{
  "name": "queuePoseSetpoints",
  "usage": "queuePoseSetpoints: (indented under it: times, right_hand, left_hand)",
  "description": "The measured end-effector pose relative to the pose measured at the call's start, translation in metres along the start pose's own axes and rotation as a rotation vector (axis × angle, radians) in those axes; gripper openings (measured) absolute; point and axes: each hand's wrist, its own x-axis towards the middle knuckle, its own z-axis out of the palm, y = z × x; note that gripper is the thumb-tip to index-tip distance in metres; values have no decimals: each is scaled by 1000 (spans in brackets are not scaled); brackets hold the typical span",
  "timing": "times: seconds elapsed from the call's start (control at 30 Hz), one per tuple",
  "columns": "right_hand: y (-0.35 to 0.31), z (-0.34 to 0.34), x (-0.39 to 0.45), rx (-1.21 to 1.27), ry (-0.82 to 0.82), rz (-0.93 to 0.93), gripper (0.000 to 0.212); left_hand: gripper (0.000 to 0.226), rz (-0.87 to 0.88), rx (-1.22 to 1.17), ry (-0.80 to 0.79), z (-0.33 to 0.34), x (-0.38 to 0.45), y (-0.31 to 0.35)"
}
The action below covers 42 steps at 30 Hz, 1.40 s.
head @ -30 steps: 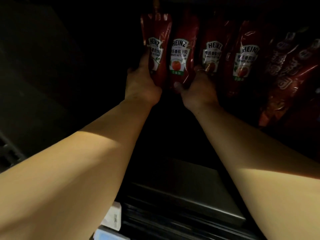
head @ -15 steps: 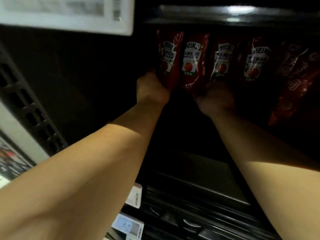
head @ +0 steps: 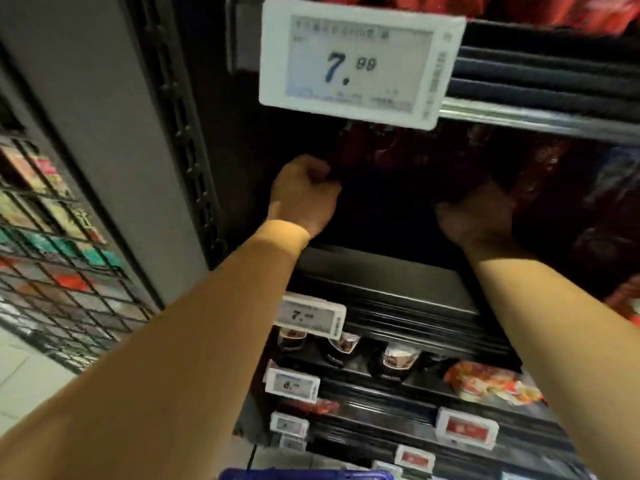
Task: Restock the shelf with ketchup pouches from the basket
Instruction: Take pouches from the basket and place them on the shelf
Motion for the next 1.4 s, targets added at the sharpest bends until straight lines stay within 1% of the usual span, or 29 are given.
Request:
queuePoseSetpoints:
  times: [0.03, 0.07, 0.13, 0.23, 0.3, 0.33, 0.4, 0.47, 0.53, 0.57, 0.6, 0.67, 0.7, 0.77, 0.83, 0.87, 0.9, 0.97, 1.03, 1.07, 1.1, 1.13, 1.2, 1.23, 1.27, 1.3, 1.33, 1.4]
  right_hand:
    - [3, -5, -12, -13, 21, -17, 41]
    - [6, -14, -25, -30, 29, 7, 38]
    - [11, -29, -44, -14, 37, 138, 32]
    - [19, -45, -72, -3, 19, 194, 30]
    - [23, -54, -93, 96, 65, 212, 29]
    - [25, -58, -102, 164, 102, 234, 25]
    - [31, -64, -120, 281, 149, 273, 14]
    - [37, -68, -137, 381, 170, 234, 9]
    - [42, -72, -158, 615, 209, 153, 11]
    - [46, -71, -172, 734, 232, 107, 13]
    - [51, -70, -184, 812, 252, 62, 15]
    - [64, -59, -216, 862, 201, 25, 26]
    - [74, -51, -231, 864, 154, 24, 32]
    - [105, -21, -267, 839, -27, 57, 35]
    - [143, 22, -303, 721, -331, 160, 31]
    - [163, 44, -319, 614, -503, 232, 26]
    - [184, 71, -337, 498, -674, 306, 19]
    - [220, 122, -369, 318, -975, 463, 4]
    - [247, 167, -399, 189, -1170, 569, 5]
    - [258, 190, -415, 140, -1231, 573, 5]
    - [269, 214, -428, 105, -1267, 546, 5]
    - [277, 240, -442, 73, -1301, 495, 4]
    - [288, 286, -462, 13, -1342, 403, 2]
    - [295, 315, -472, -5, -1362, 364, 4]
    - [300, 341, -480, 3, -1387, 335, 13]
    - [306, 369, -488, 36, -1414, 327, 22]
    - [310, 394, -494, 67, -1430, 324, 26]
    - [321, 435, -505, 67, -1403, 290, 22]
  left_hand:
    - [19, 2, -10, -8, -4, -4, 0]
    - [19, -1, -13, -30, -8, -11, 1]
    - [21, 4, 24, -76, -16, -21, 4]
    - [24, 26, 132, -152, -25, -33, 10]
    - [27, 55, 267, -205, -29, -40, 14]
    - [28, 79, 318, -209, -32, -44, 15]
    - [29, 98, 320, -190, -39, -56, 15]
    - [28, 90, 242, -187, -51, -71, 13]
    - [28, 141, 246, -243, -65, -91, 13]
    - [28, 197, 289, -262, -72, -105, 10]
    - [27, 281, 328, -242, -77, -116, 10]
    - [21, 438, 352, -131, -87, -153, 3]
    - [16, 489, 346, -78, -89, -172, -6]
    - [6, 501, 361, -45, -88, -215, -41]
    - [5, 411, 444, -125, -84, -259, -92]
    - [7, 323, 500, -197, -81, -279, -119]
    - [9, 197, 545, -275, -77, -301, -152]
    - [14, -106, 616, -416, -66, -339, -216]
    - [24, -432, 721, -580, -55, -377, -276]
    - [28, -575, 765, -669, -49, -399, -308]
    - [31, -679, 773, -747, -43, -416, -335]
    - [33, -746, 753, -810, -35, -434, -364]
    - [35, -762, 740, -886, -20, -461, -413]
    - [38, -735, 750, -920, -11, -472, -443]
    - [43, -715, 741, -938, -2, -480, -467]
    - [48, -721, 713, -942, 8, -487, -493]
    - [51, -740, 680, -940, 18, -491, -516]
    - [59, -773, 651, -927, 36, -500, -558]
